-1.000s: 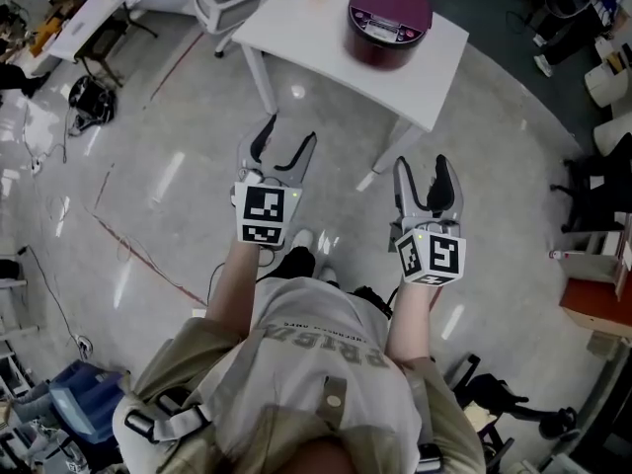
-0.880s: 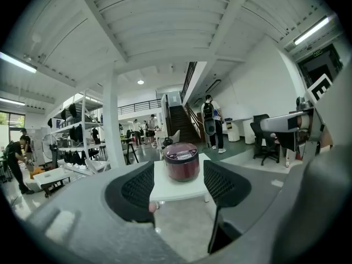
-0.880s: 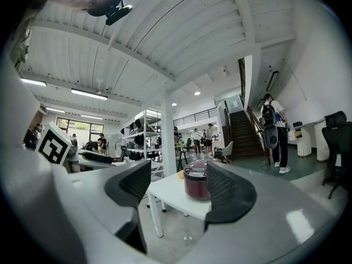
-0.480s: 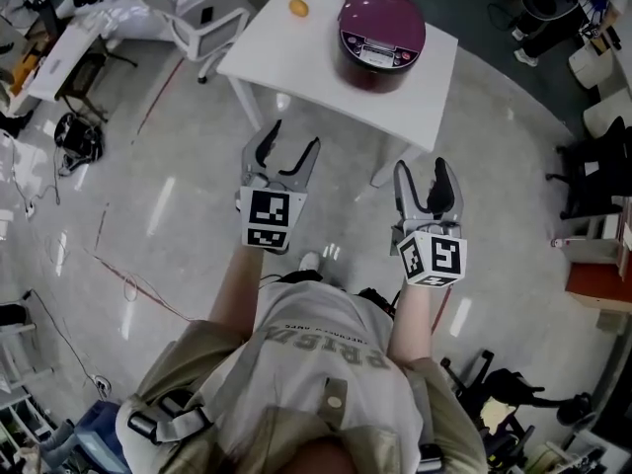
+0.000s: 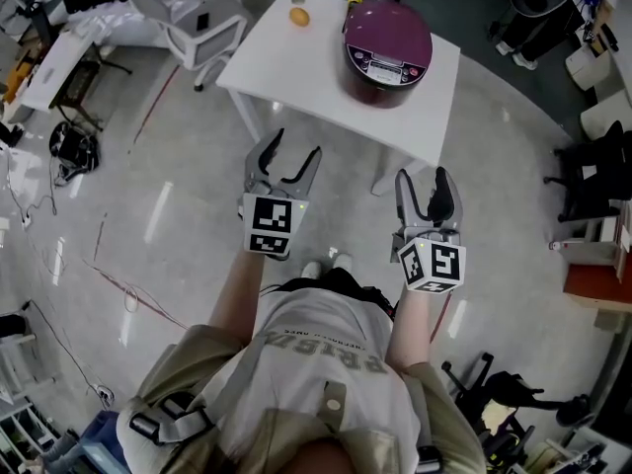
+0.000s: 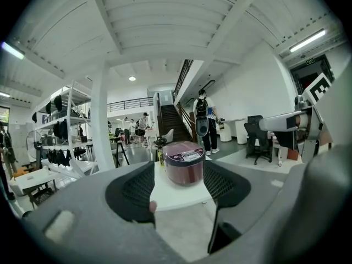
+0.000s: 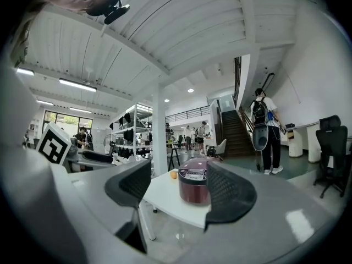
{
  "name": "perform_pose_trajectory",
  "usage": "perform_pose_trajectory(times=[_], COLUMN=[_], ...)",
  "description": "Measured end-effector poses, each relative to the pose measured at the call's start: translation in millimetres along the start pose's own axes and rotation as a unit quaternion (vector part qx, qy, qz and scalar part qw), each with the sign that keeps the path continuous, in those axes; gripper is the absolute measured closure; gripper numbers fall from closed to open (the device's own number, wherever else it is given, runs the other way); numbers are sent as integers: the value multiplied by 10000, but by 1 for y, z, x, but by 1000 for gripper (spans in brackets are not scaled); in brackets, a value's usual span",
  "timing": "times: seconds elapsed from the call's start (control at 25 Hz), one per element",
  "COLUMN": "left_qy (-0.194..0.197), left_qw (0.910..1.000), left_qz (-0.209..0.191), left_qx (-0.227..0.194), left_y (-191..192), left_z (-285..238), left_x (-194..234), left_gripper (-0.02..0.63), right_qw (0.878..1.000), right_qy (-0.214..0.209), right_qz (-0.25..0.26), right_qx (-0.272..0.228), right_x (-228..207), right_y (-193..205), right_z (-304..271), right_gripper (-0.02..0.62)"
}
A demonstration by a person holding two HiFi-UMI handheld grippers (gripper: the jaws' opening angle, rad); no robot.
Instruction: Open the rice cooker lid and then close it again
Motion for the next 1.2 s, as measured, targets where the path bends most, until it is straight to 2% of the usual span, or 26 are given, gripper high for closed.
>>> perform_pose_trajectory(times=[0.48, 1.2], left_qy=[-20, -362], left_qw=[10000, 9989], left_qz=[-59, -289], left_qx=[61, 123], left_y=[-3, -37], left_z=[-52, -159], left_x=[8, 10], left_gripper=[321, 319], right_qw=[10000, 9983], right_qy=[-11, -536], right_qz=[-86, -177], right_qx=[27, -135], right_x=[-32, -108], right_y=[6, -4], right_z=[-48, -152], right_gripper=[301, 301])
Point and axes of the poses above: the fingertips, and each gripper's own axes: z backward along the fingers, x to its left, y out of its underside, the point moved 7 cm from there along z, backward along the fingers, and after that the axes turned 1 degree about z, right-handed, at the moved point
